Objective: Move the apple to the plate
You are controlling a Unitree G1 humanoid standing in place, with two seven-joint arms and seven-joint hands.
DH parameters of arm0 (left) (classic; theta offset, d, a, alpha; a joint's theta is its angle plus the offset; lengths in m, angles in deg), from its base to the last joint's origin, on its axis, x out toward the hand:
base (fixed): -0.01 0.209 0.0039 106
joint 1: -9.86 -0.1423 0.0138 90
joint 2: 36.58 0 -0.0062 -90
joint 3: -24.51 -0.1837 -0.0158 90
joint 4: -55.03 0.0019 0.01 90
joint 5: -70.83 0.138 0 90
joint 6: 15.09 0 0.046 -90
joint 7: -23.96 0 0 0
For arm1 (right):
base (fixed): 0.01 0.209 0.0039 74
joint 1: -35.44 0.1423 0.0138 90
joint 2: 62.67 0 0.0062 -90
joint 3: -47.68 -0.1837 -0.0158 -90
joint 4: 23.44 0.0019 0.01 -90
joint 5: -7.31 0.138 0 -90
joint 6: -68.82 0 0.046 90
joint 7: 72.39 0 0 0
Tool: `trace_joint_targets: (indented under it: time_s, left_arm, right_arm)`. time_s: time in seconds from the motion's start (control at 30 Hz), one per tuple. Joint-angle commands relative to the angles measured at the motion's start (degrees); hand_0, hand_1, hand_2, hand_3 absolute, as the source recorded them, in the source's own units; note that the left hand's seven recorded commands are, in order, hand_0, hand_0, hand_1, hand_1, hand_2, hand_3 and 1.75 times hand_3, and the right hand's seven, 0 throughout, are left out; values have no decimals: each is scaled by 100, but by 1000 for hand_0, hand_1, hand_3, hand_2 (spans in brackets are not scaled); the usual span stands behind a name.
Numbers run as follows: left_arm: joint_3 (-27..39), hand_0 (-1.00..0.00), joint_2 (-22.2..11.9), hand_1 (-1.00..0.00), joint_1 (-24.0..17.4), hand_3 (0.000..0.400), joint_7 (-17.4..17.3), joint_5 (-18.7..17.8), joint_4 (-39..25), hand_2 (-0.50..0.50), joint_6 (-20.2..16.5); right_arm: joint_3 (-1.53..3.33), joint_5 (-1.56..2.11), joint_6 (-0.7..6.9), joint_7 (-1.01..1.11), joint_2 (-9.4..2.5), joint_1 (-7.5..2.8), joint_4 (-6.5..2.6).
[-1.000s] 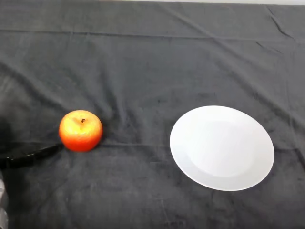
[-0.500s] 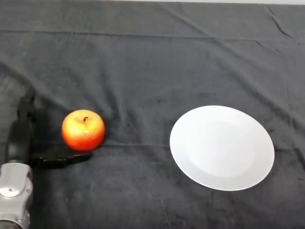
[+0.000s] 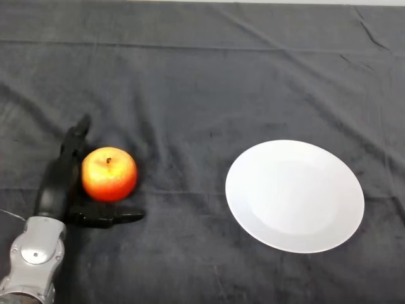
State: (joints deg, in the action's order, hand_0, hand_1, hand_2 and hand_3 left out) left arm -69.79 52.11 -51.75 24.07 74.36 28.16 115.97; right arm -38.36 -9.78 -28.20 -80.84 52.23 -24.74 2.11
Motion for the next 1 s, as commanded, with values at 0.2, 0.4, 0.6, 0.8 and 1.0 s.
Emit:
trace_joint_targets:
  time_s: [0.2,0.4,0.6,0.8,1.0]
  left_arm:
    - [-302,-1000,-14,-890,15,400,-44,137,-214,-55,171]
    - [-321,-1000,15,-910,230,400,-68,52,-206,-45,217]
    - [-331,-1000,66,-906,465,400,-67,-18,-204,-47,315]
    - [-459,-1000,240,-906,679,400,52,20,-194,-47,484]
    - [-756,-1000,484,-906,857,400,228,116,-173,-47,724]
  right_arm:
    - [124,-113,99,74,-278,-481,-154]
    - [124,-113,98,74,-278,-479,-157]
    - [124,-115,96,74,-277,-477,-161]
    - [125,-116,93,73,-277,-473,-167]
    - [125,-118,90,72,-277,-469,-175]
